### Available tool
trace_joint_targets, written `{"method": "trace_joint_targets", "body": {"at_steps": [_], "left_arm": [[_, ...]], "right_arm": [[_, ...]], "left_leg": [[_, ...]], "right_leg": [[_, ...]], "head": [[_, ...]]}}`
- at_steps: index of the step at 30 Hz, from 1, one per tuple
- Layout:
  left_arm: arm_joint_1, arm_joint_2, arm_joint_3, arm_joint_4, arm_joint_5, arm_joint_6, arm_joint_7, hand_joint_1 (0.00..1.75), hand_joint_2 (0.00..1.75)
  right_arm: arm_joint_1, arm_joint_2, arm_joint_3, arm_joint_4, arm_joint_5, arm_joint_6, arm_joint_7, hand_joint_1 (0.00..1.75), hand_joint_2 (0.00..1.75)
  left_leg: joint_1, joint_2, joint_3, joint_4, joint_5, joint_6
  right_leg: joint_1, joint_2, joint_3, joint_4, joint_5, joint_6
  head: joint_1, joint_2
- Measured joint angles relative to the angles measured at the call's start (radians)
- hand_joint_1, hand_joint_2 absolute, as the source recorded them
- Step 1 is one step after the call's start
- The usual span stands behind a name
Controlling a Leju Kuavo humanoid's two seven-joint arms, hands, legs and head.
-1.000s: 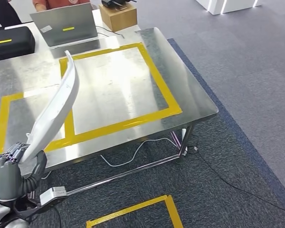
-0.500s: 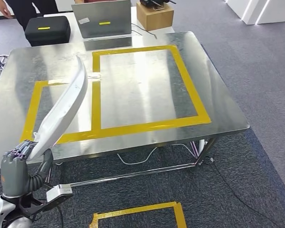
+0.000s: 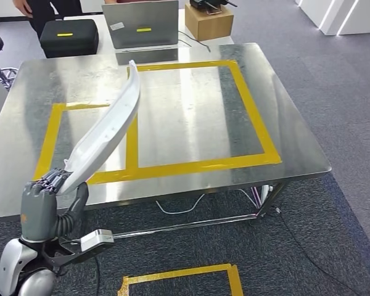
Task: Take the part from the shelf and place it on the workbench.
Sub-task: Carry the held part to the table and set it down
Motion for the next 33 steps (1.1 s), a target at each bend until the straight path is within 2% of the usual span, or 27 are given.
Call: {"method": "trace_joint_targets", "body": {"at_steps": [5, 9, 16, 25, 29, 33], "left_arm": [[-0.045, -0.035, 0.01, -0.001, -0.004, -0.062, -0.017, 1.75, 1.75], [-0.124, -0.071, 0.034, 0.036, -0.032, -0.126, -0.024, 1.75, 1.75], [-0.314, -0.135, 0.076, 0.278, -0.162, -0.2, 0.063, 1.75, 1.75], [-0.473, -0.165, 0.114, 0.579, -0.314, -0.204, 0.196, 1.75, 1.75], [-0.518, -0.168, 0.129, 0.686, -0.332, -0.194, 0.202, 1.75, 1.75], [-0.536, -0.171, 0.133, 0.738, -0.334, -0.192, 0.202, 1.75, 1.75]], "right_arm": [[-0.004, 0.0, 0.001, 0.003, 0.004, 0.004, -0.001, 0.0, 0.0], [-0.009, 0.001, 0.013, 0.003, 0.02, 0.016, -0.001, 0.0, 0.0], [-0.022, 0.001, 0.047, 0.003, 0.036, 0.035, -0.001, 0.0, 0.0], [-0.03, 0.001, 0.071, 0.003, 0.036, 0.049, 0.002, 0.0, 0.0], [-0.034, 0.001, 0.076, 0.003, 0.036, 0.052, 0.004, 0.0, 0.0], [-0.035, 0.001, 0.08, 0.003, 0.036, 0.052, 0.004, 0.0, 0.0]], "left_leg": [[0.003, 0.0, 0.001, 0.0, 0.001, -0.001], [0.004, 0.0, 0.001, 0.0, 0.002, -0.002], [0.004, 0.001, 0.0, 0.0, 0.005, -0.003], [0.004, 0.003, 0.0, 0.0, 0.006, -0.003], [0.004, 0.003, 0.0, 0.0, 0.006, -0.003], [0.004, 0.004, 0.0, 0.0, 0.006, -0.003]], "right_leg": [[0.003, 0.0, 0.0, 0.001, 0.0, 0.0], [0.004, 0.0, 0.0, 0.003, 0.0, 0.0], [0.004, 0.001, 0.009, 0.005, 0.002, 0.0], [0.004, 0.003, 0.008, 0.006, 0.003, -0.001], [0.004, 0.003, 0.008, 0.006, 0.003, -0.001], [0.004, 0.003, 0.008, 0.006, 0.003, -0.001]], "head": [[0.0, 0.0], [0.0, 0.0], [0.0, 0.0], [0.0, 0.0], [0.0, 0.0], [0.0, 0.0]]}}
